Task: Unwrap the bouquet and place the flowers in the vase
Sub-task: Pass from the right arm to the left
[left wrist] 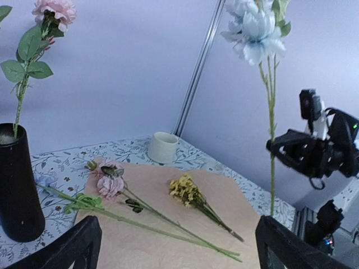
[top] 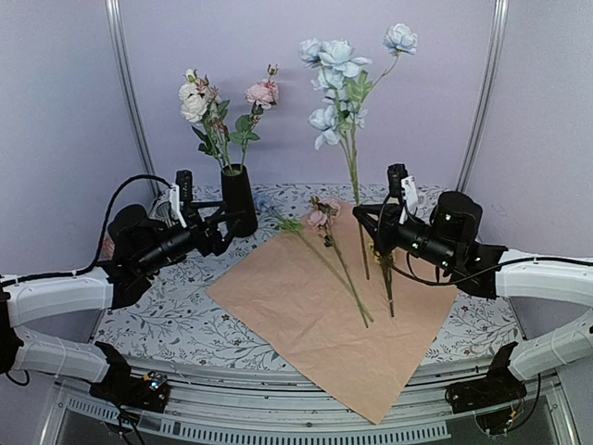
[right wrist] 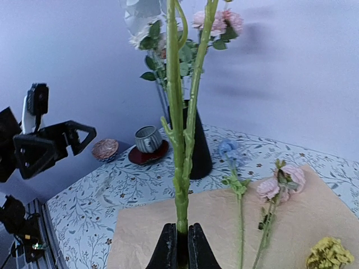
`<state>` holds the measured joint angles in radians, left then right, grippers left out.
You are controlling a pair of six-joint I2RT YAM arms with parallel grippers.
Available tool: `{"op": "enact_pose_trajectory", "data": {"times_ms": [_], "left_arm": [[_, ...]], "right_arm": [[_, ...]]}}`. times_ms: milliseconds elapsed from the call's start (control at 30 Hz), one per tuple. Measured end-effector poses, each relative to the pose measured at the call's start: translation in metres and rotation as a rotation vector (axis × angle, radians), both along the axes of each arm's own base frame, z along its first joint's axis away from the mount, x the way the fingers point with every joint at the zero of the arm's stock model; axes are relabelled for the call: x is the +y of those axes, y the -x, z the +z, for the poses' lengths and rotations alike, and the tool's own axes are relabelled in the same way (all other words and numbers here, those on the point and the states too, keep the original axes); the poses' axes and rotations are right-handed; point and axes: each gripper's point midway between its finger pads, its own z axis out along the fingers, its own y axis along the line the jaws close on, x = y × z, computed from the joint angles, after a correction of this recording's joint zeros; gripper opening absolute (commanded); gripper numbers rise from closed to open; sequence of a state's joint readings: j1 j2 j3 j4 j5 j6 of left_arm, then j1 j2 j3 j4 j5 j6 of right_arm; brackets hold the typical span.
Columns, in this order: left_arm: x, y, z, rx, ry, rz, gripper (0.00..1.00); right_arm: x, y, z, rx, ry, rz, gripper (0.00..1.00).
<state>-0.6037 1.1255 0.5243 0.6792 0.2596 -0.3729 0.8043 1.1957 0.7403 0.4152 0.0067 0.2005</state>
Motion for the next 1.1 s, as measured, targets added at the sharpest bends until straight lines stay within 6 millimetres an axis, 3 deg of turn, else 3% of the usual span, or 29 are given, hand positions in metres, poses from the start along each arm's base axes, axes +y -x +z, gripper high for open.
{"op": "enact_pose_trajectory", "data": {"times_ms": [200,400,633,833,1100], "left_arm": [[-0.008,0.012,0.019,0.013,0.111,-0.092,0.98],[-0.021,0.023,0.025,0.009,0.152,-0.174,0.98],[-0.03,0.034,0.041,-0.051,0.215,-0.225,0.98],[-0.038,0.029,0.036,-0.042,0.218,-0.235,0.98],[-0.043,0.025,0.046,-0.068,0.237,-0.241,0.98]], "right_arm": [[0.029,0.022,-0.044,-0.056,0.031,0.198,0.02],[0.035,0.044,-0.094,-0.06,0.056,0.286,0.02],[0.045,0.054,-0.091,-0.155,0.033,0.319,0.02],[0.057,0.063,-0.107,-0.165,0.051,0.376,0.02],[0.065,0.072,-0.115,-0.198,0.076,0.421,0.02]]}}
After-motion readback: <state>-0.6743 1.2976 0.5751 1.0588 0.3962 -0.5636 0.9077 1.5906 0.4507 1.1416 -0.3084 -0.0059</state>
